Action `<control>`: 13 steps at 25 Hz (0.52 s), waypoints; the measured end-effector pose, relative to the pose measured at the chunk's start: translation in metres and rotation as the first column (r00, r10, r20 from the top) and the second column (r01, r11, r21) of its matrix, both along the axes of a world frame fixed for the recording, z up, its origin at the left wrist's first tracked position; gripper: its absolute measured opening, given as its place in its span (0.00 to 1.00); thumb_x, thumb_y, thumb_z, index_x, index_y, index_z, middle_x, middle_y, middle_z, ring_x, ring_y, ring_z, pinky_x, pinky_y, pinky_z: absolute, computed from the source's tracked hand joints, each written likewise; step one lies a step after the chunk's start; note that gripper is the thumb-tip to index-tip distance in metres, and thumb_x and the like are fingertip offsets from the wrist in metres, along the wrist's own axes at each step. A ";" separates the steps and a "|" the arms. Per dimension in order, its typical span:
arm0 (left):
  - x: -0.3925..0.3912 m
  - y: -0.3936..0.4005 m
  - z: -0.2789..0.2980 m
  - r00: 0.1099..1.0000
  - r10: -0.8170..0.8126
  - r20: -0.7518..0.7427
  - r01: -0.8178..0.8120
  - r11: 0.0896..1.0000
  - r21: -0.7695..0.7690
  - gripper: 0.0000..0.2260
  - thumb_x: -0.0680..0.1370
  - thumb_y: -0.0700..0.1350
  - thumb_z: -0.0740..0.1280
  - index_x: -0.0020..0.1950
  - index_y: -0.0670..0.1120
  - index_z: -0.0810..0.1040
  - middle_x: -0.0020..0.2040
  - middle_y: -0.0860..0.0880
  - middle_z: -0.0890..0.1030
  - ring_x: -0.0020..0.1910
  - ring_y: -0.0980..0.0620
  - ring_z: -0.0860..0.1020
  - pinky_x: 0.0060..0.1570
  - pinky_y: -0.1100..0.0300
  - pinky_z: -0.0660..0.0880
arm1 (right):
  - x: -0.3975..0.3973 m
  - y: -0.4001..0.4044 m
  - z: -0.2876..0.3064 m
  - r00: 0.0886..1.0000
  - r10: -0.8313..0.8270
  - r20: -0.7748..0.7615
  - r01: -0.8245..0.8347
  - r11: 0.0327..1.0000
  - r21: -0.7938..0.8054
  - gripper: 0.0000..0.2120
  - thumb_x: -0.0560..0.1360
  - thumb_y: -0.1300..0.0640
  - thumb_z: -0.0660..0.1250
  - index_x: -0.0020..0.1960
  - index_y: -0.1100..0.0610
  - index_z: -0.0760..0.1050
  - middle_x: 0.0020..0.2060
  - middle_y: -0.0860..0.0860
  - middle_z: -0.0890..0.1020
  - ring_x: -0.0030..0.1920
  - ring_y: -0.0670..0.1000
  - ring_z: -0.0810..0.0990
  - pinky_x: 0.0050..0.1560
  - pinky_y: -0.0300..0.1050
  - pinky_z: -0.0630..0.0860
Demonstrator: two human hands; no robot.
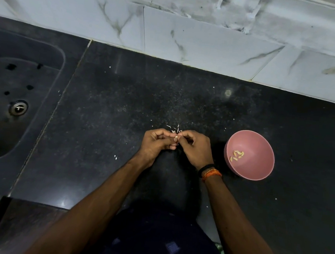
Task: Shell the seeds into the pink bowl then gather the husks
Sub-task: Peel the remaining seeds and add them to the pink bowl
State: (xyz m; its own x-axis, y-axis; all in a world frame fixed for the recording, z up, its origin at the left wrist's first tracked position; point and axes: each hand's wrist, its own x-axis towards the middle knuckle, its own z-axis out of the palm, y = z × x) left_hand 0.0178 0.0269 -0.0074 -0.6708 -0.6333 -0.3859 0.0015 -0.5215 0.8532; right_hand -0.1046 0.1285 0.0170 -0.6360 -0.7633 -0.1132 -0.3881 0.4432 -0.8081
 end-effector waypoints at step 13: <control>0.000 0.004 -0.003 1.000 -0.010 -0.017 0.008 0.997 -0.077 0.06 0.73 0.27 0.72 0.48 0.32 0.82 0.40 0.42 0.86 0.35 0.51 0.83 0.40 0.60 0.81 | -0.004 -0.001 -0.010 0.997 0.008 0.078 -0.012 0.999 0.053 0.05 0.76 0.59 0.70 0.47 0.53 0.85 0.45 0.47 0.85 0.46 0.47 0.85 0.52 0.55 0.83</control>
